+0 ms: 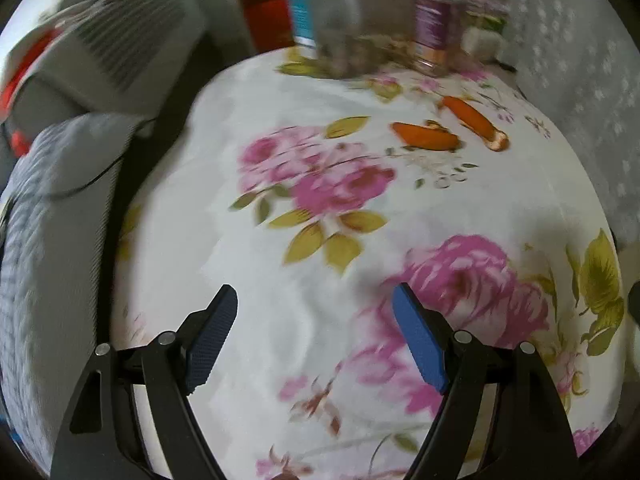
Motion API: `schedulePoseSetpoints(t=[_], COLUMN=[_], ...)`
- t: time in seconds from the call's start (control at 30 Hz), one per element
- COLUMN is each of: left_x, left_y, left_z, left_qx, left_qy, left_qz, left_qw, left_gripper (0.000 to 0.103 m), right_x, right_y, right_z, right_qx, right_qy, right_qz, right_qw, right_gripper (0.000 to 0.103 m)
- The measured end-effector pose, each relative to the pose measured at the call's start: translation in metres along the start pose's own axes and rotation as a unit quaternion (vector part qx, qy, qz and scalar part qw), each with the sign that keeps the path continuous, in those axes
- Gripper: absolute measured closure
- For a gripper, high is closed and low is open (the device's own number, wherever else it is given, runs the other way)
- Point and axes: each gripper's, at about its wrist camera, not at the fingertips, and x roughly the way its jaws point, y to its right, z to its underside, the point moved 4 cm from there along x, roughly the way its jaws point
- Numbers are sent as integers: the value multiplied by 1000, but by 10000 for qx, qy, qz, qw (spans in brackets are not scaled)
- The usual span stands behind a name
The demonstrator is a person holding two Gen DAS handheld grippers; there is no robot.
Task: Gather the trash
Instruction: 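Grasp the long orange peel with the right gripper while the left grasps the curled peel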
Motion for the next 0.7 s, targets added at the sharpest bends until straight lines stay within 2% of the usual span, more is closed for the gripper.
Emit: schedulePoseSetpoints(t=[0.13,0.23,0.3,0.53,0.63,0.7], left_x=[22,36,44,67,77,83], left_y=[21,37,48,80,92,98], left_z=[-27,-46,-58,-98,-106,-108], left_qx=[397,704,837,1292,1659,1927], left_qy=[82,205,279,459,422,373], left_qz=[22,40,99,300,387,444], left_qw=[9992,9973,9960,9901,9845,9796], left_gripper=[25,25,25,26,31,41], right_x=[18,41,48,58,65,69], right_y=[19,47,59,76,76,76], right_z=[-13,-9,-10,-26,-29,-30], right_qx=[220,772,1159,1613,1655,1689], right_qy=[18,-298,-431,-348,-429,-475], right_qz=[111,98,-88,-252,-264,-319], right_qw=[9997,9965,9923,9860,9849,9840], right_gripper=[7,7,7,7,7,7])
